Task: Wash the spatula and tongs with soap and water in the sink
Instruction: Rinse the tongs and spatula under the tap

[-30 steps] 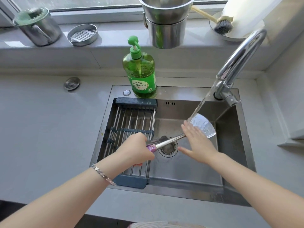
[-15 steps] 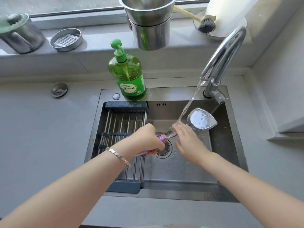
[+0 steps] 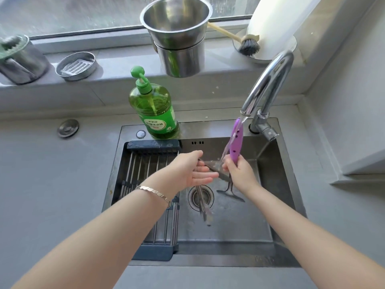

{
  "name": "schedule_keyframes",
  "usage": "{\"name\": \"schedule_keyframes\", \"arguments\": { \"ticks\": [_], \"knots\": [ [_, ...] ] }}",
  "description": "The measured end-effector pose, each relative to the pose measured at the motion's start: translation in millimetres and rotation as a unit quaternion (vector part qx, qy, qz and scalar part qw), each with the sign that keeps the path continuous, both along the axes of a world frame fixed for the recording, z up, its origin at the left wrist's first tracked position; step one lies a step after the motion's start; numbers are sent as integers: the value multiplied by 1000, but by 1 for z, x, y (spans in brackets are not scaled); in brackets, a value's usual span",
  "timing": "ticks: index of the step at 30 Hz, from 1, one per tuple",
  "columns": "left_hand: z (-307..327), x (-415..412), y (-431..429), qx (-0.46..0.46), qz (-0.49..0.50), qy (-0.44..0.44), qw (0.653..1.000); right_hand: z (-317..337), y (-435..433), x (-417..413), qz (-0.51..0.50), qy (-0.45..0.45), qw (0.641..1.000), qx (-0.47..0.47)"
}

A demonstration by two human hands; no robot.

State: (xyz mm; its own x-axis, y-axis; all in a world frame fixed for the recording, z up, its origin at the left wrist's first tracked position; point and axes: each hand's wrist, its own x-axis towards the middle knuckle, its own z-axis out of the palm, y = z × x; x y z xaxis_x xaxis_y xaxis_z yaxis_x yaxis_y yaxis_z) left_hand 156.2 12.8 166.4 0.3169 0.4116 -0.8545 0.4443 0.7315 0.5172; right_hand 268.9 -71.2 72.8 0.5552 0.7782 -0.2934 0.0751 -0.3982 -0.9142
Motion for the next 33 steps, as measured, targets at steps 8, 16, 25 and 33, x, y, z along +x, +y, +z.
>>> {"name": "schedule_keyframes", "arguments": {
  "ticks": [8, 16, 25, 33],
  "knots": [
    [-12, 16, -2, 115, -19, -29, 993, 1, -2, -5, 75, 41, 995, 51],
    [-18, 50, -23, 181, -90, -105, 974, 6, -23, 4, 16, 104, 986, 126],
    [-20, 45, -10, 462, -314, 26, 829, 16, -34, 16, -21, 75, 990, 118],
    [-22, 45, -6, 328, -54, -122, 935, 22, -11, 6, 21, 61, 993, 100]
  ]
}}
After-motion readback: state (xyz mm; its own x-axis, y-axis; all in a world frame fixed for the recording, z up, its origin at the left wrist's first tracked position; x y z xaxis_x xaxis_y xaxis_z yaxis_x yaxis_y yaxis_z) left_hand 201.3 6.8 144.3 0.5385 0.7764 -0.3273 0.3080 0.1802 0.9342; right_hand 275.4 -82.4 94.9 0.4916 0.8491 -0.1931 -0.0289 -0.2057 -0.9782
